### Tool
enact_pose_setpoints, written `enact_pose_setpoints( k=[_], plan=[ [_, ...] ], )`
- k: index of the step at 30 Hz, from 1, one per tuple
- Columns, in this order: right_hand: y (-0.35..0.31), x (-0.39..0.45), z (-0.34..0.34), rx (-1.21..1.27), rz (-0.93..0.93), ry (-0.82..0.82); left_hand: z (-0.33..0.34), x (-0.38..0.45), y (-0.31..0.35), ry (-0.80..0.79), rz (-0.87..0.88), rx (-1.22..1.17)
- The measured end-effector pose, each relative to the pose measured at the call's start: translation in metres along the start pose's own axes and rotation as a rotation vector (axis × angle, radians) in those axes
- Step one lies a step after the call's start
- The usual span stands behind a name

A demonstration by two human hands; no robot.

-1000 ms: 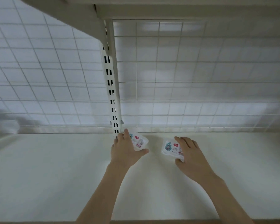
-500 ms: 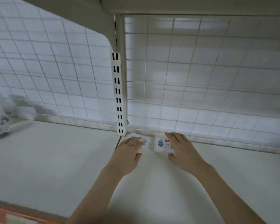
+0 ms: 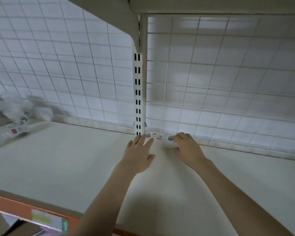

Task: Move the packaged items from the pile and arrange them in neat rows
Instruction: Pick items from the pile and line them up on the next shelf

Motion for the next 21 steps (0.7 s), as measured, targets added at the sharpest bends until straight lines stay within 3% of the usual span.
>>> enact_pose_setpoints(
  k=[8, 16, 21],
  plan=[
    [-0.053, -0.006, -0.008, -0.126, 0.200, 0.053, -0.026, -0.078, -0.073, 0.040, -0.080, -0.061],
    [-0.285, -0.043, 0.017, 0.294, 0.094, 0.191, -0.057, -0.220, -0.223, 0.186, -0.260, -0.131],
    [-0.417, -0.048, 0.055, 0.361, 0.019, 0.128, -0.074, -0.309, -0.329, 0.258, -0.408, -0.205]
  ],
)
Point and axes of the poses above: each hand's wrist, its own x-axis towards the middle knuckle, its own z-axis out of the palm, y = z × x, the point moved 4 cm from there along x, towards the middle knuckle, and after that the axes turned 7 degrees about z, right-handed, at the moved point
